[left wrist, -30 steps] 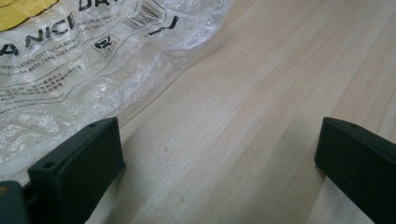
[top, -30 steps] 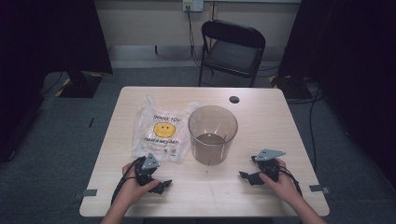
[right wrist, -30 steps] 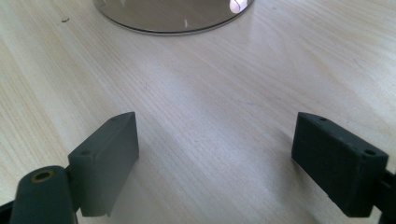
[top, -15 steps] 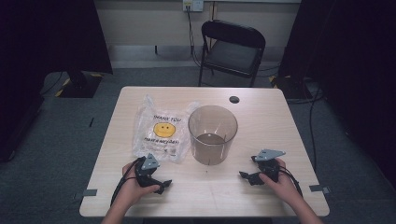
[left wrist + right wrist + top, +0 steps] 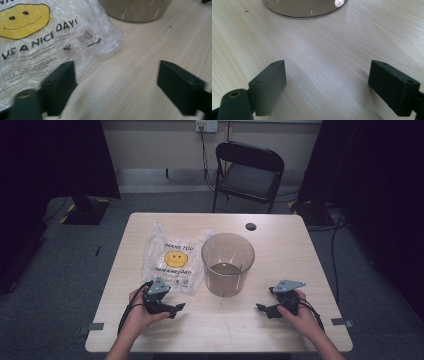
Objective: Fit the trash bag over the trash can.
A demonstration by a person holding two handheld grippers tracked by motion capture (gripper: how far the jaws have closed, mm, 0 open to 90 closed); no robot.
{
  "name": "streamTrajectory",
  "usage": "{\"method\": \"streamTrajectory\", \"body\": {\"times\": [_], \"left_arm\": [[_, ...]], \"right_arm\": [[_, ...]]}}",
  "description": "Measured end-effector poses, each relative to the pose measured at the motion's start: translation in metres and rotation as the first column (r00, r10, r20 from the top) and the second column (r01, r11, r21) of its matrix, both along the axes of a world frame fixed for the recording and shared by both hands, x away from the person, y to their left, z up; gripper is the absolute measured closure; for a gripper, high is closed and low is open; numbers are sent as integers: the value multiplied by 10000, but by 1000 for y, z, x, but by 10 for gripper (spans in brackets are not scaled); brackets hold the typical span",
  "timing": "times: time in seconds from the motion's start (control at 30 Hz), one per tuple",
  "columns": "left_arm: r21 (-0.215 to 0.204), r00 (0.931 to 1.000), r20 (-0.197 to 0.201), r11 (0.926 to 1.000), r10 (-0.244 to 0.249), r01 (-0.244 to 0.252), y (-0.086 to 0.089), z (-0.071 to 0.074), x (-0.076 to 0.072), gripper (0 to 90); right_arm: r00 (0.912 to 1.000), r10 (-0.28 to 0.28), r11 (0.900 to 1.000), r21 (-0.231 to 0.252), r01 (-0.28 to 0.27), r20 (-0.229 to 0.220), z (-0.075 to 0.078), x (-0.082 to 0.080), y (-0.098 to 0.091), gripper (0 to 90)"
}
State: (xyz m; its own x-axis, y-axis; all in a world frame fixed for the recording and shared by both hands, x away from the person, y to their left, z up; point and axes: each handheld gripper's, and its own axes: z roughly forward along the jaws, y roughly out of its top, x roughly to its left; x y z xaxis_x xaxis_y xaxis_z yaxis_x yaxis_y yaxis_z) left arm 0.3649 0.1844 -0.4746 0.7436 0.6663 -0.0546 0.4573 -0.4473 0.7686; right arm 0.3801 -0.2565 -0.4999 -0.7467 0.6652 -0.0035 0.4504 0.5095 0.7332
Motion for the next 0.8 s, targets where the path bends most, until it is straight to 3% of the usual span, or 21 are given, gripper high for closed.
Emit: {"method": "streamTrajectory", "body": {"times": [0.03,0.1,0.4,0.5,0.57,0.63,0.73,0.8], "left_arm": [[-87,10000,31,10000,32,-32,-1,2,3,182],[-84,10000,-7,9999,85,-85,-4,4,10,144],[221,9996,-245,9997,112,-106,-20,-3,40,178],[303,9963,-627,9979,591,-573,-12,1,45,202],[462,9947,-591,9956,844,-817,-4,2,48,194],[354,9903,-815,9933,1128,-1102,5,-2,50,195],[338,9820,-811,9852,1705,-1682,16,-8,52,198],[519,9797,-769,9820,1853,-1817,20,-12,52,197]], "right_arm": [[10000,-5,10000,-9,5,-3,0,0,0,142],[10000,2,10000,4,-2,-7,0,0,0,142],[10000,4,10000,4,-4,-4,0,0,0,142],[10000,-6,10000,-9,6,-1,0,0,0,142],[10000,11,10000,2,-11,-7,0,0,0,141],[10000,5,10000,5,-5,-6,0,0,0,141],[10000,4,10000,1,-4,-4,0,0,0,142],[10000,1,10000,-2,-1,-2,0,0,0,141]]}}
